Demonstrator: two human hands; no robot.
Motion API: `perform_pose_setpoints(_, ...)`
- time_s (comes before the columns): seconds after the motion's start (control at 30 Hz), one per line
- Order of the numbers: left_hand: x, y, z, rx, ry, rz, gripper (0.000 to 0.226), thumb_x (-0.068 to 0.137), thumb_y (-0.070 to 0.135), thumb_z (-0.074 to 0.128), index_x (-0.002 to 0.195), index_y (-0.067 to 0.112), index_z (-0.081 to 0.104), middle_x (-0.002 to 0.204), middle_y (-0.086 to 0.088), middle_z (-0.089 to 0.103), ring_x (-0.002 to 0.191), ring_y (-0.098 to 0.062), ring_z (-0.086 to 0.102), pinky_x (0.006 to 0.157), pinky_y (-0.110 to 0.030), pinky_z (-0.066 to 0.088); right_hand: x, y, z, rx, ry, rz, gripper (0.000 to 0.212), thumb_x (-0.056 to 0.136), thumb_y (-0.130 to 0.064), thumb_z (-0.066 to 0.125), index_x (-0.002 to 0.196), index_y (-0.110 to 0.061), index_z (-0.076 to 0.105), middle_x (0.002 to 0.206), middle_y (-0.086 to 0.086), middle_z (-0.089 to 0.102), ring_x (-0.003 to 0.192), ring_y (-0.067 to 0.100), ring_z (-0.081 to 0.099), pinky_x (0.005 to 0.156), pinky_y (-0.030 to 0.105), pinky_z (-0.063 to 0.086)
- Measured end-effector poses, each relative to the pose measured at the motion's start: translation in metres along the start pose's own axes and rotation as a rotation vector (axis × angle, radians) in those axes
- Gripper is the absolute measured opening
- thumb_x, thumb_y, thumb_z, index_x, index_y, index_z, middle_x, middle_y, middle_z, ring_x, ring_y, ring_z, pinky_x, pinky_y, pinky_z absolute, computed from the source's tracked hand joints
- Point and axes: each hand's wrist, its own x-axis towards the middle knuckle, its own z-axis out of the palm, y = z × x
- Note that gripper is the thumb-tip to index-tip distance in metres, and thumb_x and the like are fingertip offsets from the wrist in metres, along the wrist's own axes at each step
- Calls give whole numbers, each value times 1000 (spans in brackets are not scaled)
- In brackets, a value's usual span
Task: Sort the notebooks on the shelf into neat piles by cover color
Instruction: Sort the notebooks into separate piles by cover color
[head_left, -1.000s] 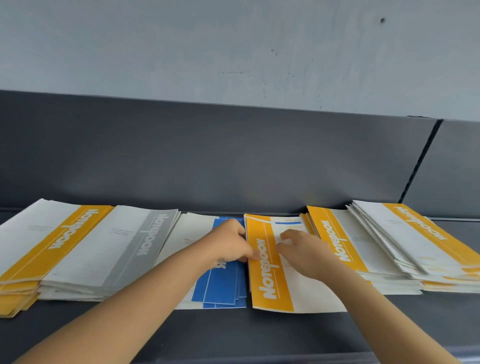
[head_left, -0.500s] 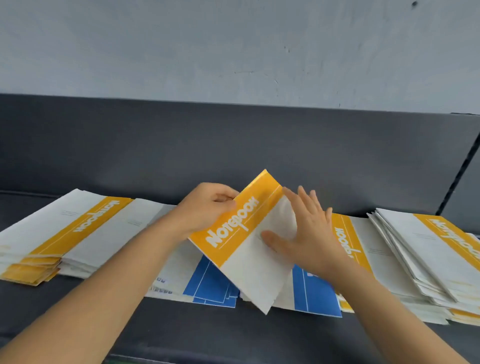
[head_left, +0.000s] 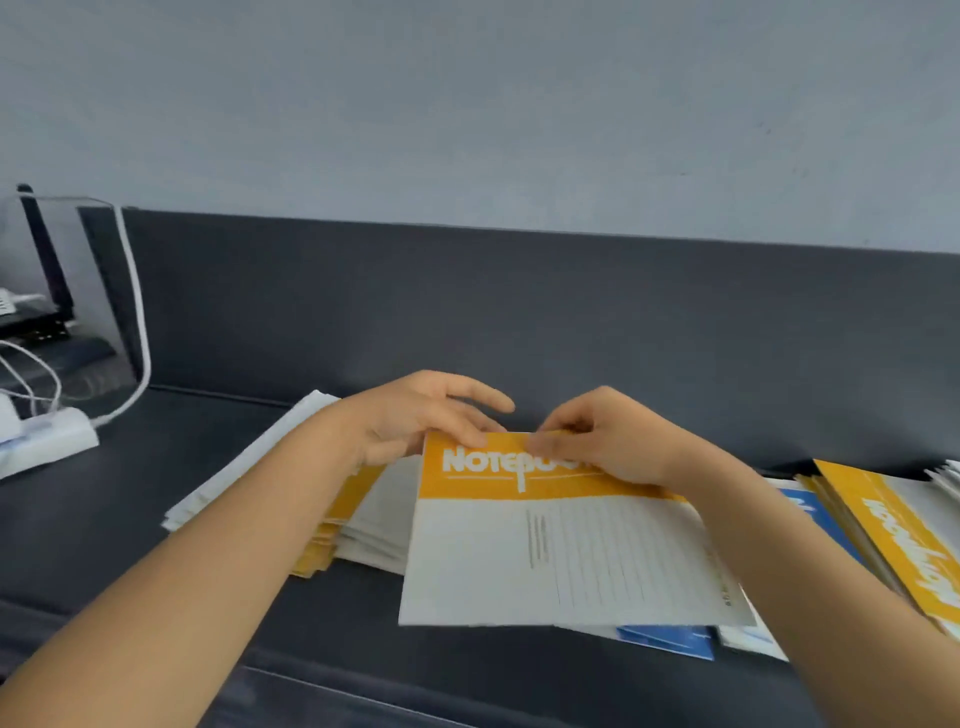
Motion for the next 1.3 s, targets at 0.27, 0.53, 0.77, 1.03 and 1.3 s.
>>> perform_pose_setpoints(0.27,-35,-38,-106,-330,284,-4,39,76,-6,69,113,3,67,109,-11,73,92,-21,72,72,-26,60,60,-62,65,477,369,259,20,97,-25,52,89,-13,66,89,7,72,77,20,66,78,34,54)
perform_pose_setpoints(0.53,-37,-75,-143,695,513,-109,72,95,21,58,153,12,17,157,-6,24,133,-26,40,94,-32,41,103,-107,161,145,386,226,31,95,-21,50,124,-12,51,127,3,52,119,24,52,99,39,45)
perform_pose_setpoints(0.77,-29,-100,-148,1292,144,-213,61,104,46,14,156,15,2,163,-3,-7,150,-19,-9,121,-41,9,101,-102,169,-448,-16,193,56,102,-43,15,149,-15,25,157,6,23,146,22,14,118,45,-2)
perform_pose_setpoints(1.03,-16,-34,-58,1325,223,-60,77,95,65,16,156,19,5,163,-1,-4,150,-19,-5,119,-39,10,46,-43,88,-197,122,310,68,98,-52,33,153,-22,8,157,3,22,141,23,27,112,36,24)
perform_pose_setpoints(1.3,51,8,128,1085,139,101,57,92,58,46,132,18,43,125,-2,58,122,-25,50,86,-34,41,-38,81,6,-449,246,568,37,99,-37,32,115,-11,52,123,11,57,117,31,50,91,38,42)
